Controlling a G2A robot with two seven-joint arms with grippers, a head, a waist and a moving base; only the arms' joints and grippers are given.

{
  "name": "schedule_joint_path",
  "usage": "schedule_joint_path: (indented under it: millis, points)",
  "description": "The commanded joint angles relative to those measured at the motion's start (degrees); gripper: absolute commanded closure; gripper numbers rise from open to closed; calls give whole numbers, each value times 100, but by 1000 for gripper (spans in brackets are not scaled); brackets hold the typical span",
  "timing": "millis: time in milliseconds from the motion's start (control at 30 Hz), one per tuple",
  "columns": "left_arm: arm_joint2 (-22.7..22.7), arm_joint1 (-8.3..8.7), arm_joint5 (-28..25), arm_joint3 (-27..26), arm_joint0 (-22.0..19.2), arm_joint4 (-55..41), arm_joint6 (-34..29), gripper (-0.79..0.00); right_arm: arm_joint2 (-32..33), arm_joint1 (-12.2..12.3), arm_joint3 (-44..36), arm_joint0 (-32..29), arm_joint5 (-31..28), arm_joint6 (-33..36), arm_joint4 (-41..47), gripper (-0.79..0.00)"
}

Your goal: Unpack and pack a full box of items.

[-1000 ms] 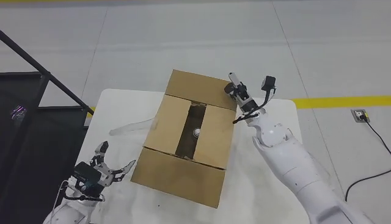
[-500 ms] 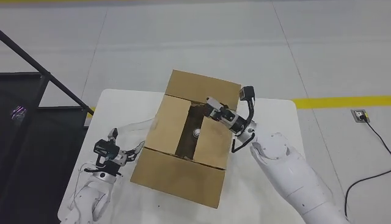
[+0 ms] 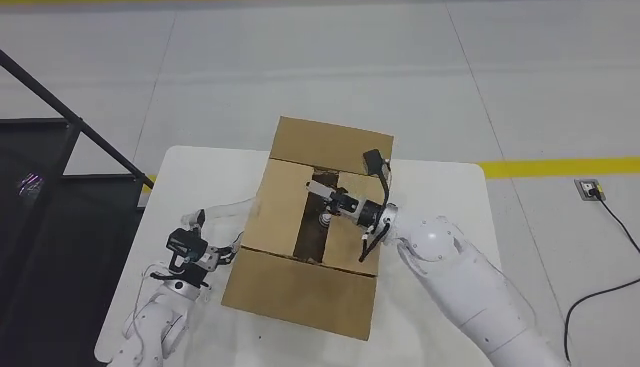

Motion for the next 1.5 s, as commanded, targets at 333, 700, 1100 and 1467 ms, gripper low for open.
schedule_joint_path:
  millis: [333, 700, 1100, 1467]
  points:
    - [-112, 14, 202, -323, 359, 41, 96, -785, -514, -304, 718, 554, 898, -210, -602, -785]
    - [-490, 78, 104, -901, 889, -10, 350, -785, -475, -584, 1307, 769, 99, 351, 410, -785]
    - [-637, 179, -15, -2473, 1811, 1057, 295, -785, -607, -895, 1193, 966, -323, 100, 665, -785]
    - [-555, 83, 664, -2607, 1560, 393, -312, -785, -965, -1288, 1370, 1188, -845, 321, 887, -785]
